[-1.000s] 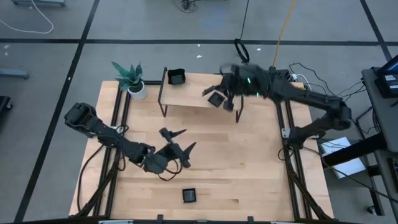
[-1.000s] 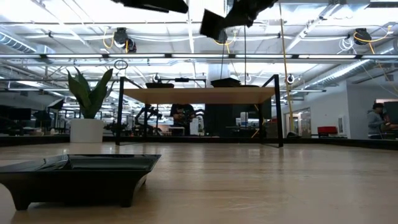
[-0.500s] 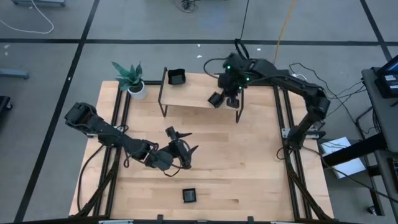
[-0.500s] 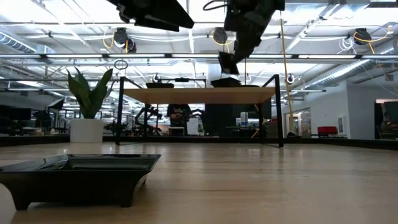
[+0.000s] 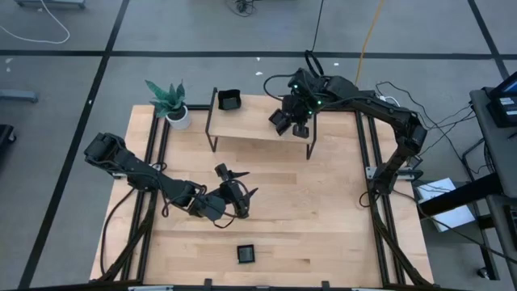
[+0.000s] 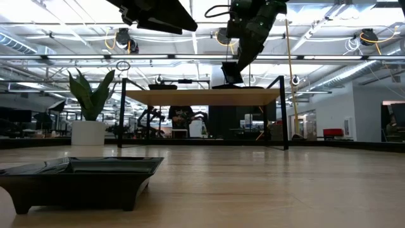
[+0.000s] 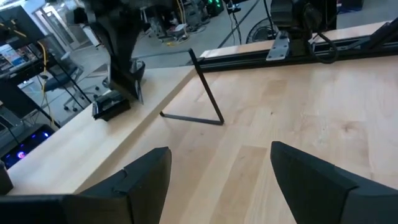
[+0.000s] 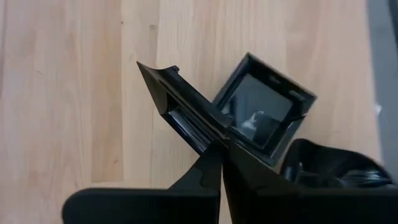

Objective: Pick & Place Mini shaped plates
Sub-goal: Stack the black square plate on top of the other black square plates on the shelf

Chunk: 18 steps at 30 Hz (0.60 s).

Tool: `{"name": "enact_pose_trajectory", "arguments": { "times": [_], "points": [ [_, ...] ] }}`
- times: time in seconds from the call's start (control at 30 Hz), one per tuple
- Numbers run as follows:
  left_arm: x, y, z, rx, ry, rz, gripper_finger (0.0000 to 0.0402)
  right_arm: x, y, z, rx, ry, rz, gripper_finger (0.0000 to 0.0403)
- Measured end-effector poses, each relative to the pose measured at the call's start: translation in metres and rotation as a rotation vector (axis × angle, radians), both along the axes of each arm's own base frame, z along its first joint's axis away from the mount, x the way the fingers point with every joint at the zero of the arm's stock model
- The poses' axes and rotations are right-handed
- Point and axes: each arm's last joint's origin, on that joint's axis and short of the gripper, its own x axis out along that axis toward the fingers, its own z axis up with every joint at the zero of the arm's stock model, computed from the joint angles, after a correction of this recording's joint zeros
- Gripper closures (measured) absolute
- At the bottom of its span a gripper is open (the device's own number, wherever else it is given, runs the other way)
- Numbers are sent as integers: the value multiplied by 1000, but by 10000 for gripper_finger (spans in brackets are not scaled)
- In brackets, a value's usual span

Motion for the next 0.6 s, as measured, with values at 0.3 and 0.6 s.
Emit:
{"name": "enact_pose_trajectory", "arguments": {
  "times": [0.3, 0.6],
  "points": [
    [-1, 0, -1, -7, 6, 3, 128, 2, -7, 26, -217, -159, -75, 403],
    [0, 0, -2, -27, 7, -17, 128, 2, -12, 10, -195, -52, -87, 403]
  ]
}}
